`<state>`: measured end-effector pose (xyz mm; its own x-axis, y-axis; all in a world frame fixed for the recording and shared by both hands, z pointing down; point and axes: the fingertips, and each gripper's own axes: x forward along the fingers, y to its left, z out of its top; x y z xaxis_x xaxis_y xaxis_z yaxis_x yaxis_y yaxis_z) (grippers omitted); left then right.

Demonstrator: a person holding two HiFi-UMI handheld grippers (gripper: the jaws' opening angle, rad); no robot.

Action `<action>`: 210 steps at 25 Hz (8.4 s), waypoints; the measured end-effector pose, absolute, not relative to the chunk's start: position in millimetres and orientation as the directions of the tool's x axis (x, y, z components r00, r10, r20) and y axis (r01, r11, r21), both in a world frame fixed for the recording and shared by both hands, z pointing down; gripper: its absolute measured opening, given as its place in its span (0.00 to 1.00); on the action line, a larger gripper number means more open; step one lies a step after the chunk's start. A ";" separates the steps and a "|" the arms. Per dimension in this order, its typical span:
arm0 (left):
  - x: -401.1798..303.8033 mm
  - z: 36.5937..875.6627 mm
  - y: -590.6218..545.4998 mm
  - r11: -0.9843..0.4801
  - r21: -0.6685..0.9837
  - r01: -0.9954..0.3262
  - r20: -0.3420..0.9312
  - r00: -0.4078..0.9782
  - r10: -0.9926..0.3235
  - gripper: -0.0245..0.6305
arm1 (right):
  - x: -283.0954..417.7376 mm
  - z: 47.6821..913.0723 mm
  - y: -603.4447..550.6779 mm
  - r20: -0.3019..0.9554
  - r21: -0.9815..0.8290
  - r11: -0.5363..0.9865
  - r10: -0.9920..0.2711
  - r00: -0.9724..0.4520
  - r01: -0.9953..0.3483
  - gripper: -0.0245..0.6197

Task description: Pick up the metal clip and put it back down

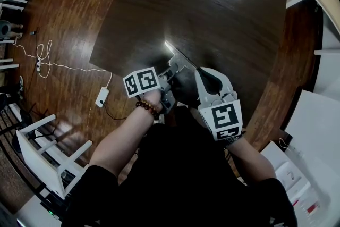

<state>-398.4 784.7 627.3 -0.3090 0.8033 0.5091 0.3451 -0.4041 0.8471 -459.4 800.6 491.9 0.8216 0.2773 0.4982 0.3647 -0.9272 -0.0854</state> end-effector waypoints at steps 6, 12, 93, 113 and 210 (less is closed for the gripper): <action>-398.3 610.0 787.5 -0.368 0.841 0.398 0.496 -0.291 0.818 0.07 | -459.2 487.0 800.3 0.480 -0.092 -0.934 0.262 0.837 0.345 0.03; -388.3 583.8 783.1 -0.341 0.820 0.460 0.482 -0.232 0.845 0.07 | -455.7 479.8 800.0 0.455 -0.096 -0.946 0.235 0.859 0.310 0.03; -167.4 377.1 441.0 -0.440 0.585 0.681 0.179 0.421 0.889 0.07 | -199.5 359.5 500.4 0.293 0.108 -0.955 -0.236 0.927 -0.277 0.03; -86.9 373.1 205.3 -0.629 0.600 0.494 0.146 0.705 0.694 0.07 | -96.0 359.8 286.9 0.321 0.129 -0.821 -0.496 0.807 -0.556 0.03; 233.3 390.4 -337.8 -0.606 0.669 -0.431 0.208 0.891 -0.404 0.07 | 297.0 364.4 -308.3 0.255 0.052 0.283 -0.931 -0.261 -0.958 0.03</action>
<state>233.3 -337.8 390.4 0.8909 -0.4036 0.2083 -0.4308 -0.6056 0.6691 297.0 -308.3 364.4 -0.2607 -0.9311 0.2551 -0.9578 0.2826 0.0524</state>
